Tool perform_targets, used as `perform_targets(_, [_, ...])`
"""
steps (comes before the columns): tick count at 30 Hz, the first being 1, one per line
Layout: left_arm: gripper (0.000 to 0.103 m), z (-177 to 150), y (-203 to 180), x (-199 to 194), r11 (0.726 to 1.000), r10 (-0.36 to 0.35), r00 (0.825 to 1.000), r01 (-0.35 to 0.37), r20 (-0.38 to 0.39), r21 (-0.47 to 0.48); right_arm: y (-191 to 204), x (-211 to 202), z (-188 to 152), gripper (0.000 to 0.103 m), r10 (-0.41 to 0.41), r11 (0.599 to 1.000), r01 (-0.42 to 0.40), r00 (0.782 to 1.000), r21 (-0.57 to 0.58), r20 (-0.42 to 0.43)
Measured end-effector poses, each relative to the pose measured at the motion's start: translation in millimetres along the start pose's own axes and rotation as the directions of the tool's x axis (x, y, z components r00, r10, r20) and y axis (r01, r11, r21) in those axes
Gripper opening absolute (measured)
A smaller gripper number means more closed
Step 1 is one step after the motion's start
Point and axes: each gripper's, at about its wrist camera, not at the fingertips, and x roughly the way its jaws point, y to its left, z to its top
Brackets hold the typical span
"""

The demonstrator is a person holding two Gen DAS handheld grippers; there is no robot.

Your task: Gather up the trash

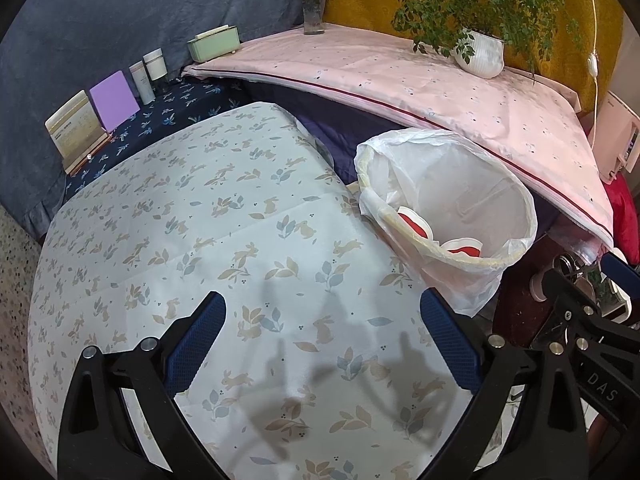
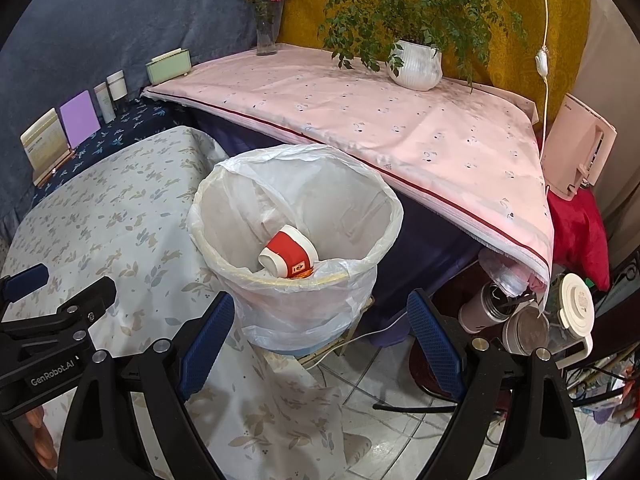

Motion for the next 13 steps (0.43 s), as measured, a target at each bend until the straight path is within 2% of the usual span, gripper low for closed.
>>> perform_targets(13, [0.093, 4.0, -9.5, -1.3, 0.999, -0.012, 1.0, 0.011, 0.021, 0.035, -6.4, 0.6, 2.3, 0.084, 0.011, 1.0, -0.011, 1.0, 0.02, -0.001])
